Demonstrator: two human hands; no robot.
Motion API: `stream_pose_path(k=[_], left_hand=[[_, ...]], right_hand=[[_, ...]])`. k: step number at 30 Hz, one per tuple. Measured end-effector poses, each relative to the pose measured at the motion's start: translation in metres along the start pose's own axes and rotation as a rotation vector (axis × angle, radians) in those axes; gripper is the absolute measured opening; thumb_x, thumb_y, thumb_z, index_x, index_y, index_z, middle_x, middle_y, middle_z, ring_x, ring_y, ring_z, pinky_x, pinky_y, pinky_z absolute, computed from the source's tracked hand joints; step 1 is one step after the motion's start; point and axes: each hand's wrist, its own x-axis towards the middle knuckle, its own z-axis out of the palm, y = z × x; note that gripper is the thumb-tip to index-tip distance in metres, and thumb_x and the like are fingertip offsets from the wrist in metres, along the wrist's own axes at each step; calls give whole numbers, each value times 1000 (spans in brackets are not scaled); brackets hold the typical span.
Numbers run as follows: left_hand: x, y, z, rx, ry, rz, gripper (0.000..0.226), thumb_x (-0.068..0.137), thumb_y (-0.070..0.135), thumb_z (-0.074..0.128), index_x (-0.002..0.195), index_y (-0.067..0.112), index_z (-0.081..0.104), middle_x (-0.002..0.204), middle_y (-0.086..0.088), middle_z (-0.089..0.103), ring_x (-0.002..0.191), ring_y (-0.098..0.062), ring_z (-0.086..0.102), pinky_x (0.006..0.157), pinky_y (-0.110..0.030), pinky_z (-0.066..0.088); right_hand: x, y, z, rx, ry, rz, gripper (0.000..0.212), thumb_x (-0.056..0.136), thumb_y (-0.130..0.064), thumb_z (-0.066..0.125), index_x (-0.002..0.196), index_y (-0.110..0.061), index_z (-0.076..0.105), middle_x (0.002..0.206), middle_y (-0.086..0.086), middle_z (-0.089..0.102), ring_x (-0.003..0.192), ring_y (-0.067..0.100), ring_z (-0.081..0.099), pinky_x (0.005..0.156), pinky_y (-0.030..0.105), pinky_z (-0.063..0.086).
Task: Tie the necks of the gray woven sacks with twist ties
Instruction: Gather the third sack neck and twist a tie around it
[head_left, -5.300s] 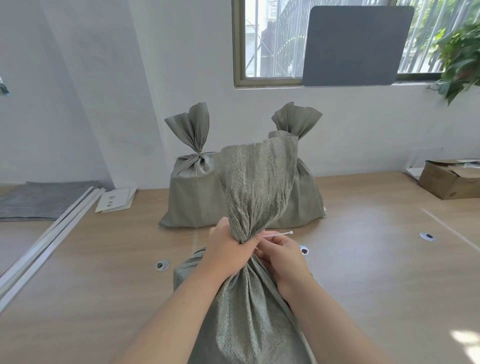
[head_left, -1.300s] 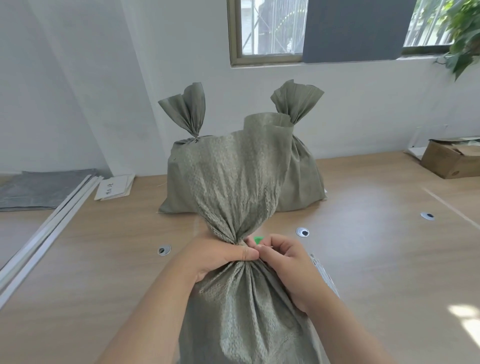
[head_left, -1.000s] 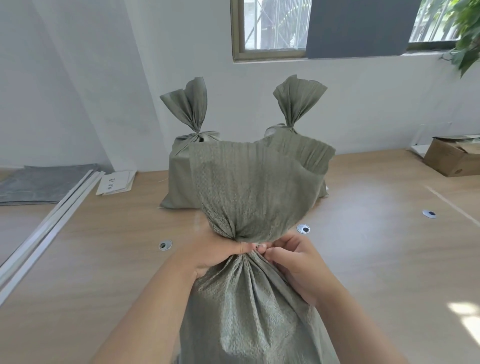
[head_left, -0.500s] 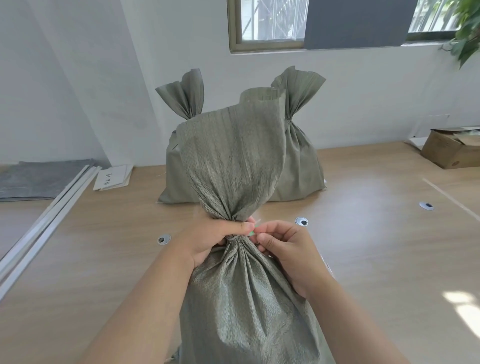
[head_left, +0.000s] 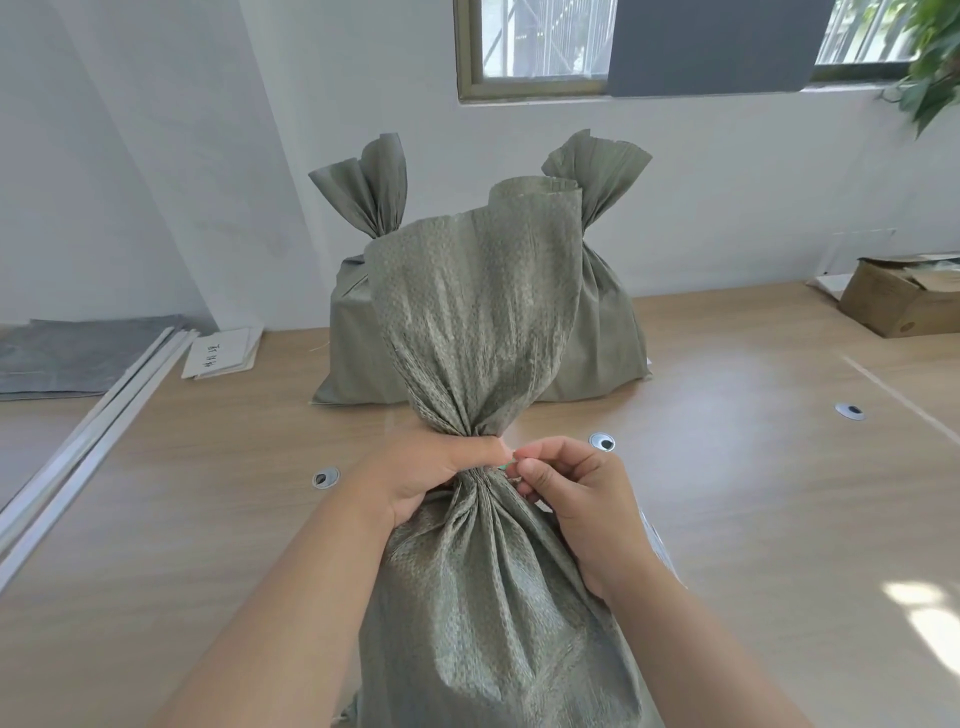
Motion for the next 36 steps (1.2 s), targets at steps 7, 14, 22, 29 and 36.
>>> stream_pose_path(k=[7,14,22,29,36], left_hand=[[3,0,-1,43,37,-18,44,61,13,80,102,1,73,108,-18,73,107,-34,68,97,-47,52],[1,2,2,67,20,-23,47,54,16,81,96,-2,73,106,-21,73,102,-31,70,101,-50,50],[2,2,2,51,14,-9,50,53,15,82,96,-9,69,109,-28,68,93,-27,67,101,-56,48],[2,2,5,94,67,25,33,59,6,78,91,-3,72,100,-19,74,89,-22,68,97,-54,51],[0,2,6,91,92,18,29,58,4,77,86,-3,71,89,-14,74,85,-22,68,94,-54,52]], right_hand=[[1,-2,-1,13,-3,-31,25,81,7,72,76,-15,80,75,17,71,68,19,59,73,33,50],[3,0,-3,27,-61,-7,29,86,8,67,83,-17,81,77,10,74,69,15,64,73,26,55],[4,-1,-1,18,-59,-18,32,88,9,65,80,-18,80,75,7,74,69,13,64,72,24,55],[4,1,-1,-15,-52,-46,31,87,7,67,80,-20,81,76,5,75,69,13,63,72,27,53],[4,4,-1,-53,-30,-71,26,86,8,68,82,-15,80,76,5,75,68,12,63,72,27,52]])
